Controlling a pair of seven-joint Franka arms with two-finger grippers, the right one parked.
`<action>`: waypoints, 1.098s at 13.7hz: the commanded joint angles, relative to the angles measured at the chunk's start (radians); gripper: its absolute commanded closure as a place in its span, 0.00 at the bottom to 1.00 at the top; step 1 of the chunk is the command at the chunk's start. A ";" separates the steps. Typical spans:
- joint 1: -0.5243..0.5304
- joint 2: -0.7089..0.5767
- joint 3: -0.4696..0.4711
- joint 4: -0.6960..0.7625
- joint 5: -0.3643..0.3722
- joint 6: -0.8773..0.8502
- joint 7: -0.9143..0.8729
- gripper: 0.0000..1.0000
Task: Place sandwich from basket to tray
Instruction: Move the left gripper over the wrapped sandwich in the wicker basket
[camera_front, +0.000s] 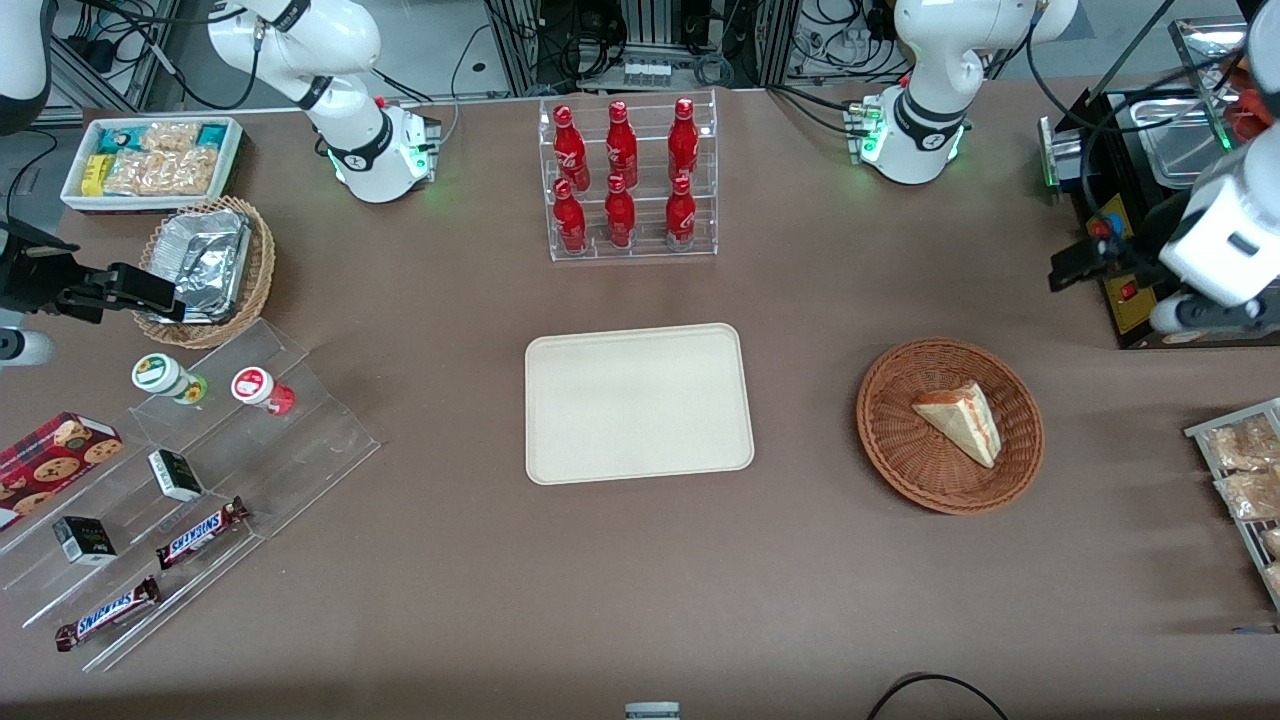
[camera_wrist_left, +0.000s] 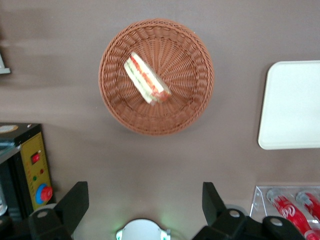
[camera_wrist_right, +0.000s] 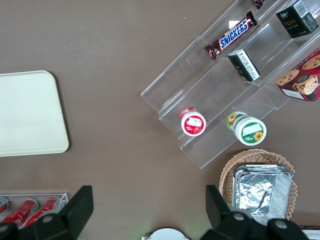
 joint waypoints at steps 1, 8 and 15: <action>0.006 0.012 0.003 -0.098 0.002 0.124 -0.002 0.00; 0.009 0.102 0.008 -0.261 0.003 0.416 -0.080 0.00; 0.009 0.123 0.008 -0.375 -0.006 0.605 -0.439 0.00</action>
